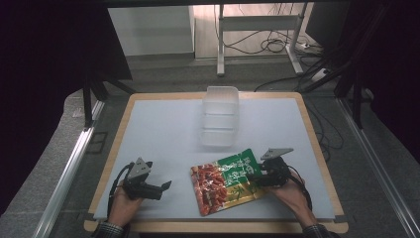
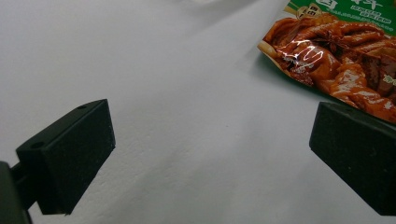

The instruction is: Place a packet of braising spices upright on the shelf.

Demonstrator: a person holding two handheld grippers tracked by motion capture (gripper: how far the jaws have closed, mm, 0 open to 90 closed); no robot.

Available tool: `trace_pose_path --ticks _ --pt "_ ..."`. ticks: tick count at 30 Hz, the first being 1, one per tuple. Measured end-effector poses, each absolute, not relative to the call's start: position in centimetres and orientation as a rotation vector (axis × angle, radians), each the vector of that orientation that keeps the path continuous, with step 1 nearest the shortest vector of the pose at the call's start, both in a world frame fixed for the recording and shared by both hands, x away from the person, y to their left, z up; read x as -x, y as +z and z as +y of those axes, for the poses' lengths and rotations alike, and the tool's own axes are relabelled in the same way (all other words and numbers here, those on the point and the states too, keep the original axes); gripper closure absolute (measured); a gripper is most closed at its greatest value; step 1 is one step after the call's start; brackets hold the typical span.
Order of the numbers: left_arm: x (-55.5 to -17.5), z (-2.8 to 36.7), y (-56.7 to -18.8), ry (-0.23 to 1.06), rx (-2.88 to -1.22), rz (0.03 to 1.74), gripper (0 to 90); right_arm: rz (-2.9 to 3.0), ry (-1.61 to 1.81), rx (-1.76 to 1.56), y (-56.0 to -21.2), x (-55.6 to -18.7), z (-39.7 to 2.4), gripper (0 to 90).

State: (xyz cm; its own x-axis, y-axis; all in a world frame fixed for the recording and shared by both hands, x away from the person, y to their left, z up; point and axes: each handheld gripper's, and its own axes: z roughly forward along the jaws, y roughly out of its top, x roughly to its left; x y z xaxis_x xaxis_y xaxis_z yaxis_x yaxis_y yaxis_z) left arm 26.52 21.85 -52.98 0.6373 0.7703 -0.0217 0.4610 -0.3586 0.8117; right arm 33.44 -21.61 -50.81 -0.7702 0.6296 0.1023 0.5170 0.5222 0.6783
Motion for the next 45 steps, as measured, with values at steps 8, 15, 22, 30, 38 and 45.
trace_pose_path --ticks 8,15,22,30,38,45 --pt "-26.5 21.8 -53.0 0.469 -2.02 0.961 0.2 2.6 1.01 -0.917 -50.4 -33.8 -20.5 68.8" --pt "-26.5 21.9 -53.0 0.472 -2.016 0.963 0.2 2.614 1.065 -0.942 -49.8 -33.9 -20.2 89.0" --pt "-26.4 22.0 -52.9 0.478 -2.009 0.964 0.2 2.606 1.047 -0.896 -48.5 -33.6 -19.3 89.2" --pt "-26.4 22.0 -52.8 0.485 -2.0 0.962 0.2 2.621 1.139 -0.937 -46.4 -34.3 -19.1 89.0" --pt "-26.3 22.2 -52.6 0.487 -1.979 0.958 0.2 2.624 1.202 -0.895 -43.6 -34.6 -17.9 89.1" --pt "-26.3 22.2 -52.6 0.491 -1.972 0.954 0.2 2.628 1.233 -0.83 -40.8 -34.9 -16.4 89.2"
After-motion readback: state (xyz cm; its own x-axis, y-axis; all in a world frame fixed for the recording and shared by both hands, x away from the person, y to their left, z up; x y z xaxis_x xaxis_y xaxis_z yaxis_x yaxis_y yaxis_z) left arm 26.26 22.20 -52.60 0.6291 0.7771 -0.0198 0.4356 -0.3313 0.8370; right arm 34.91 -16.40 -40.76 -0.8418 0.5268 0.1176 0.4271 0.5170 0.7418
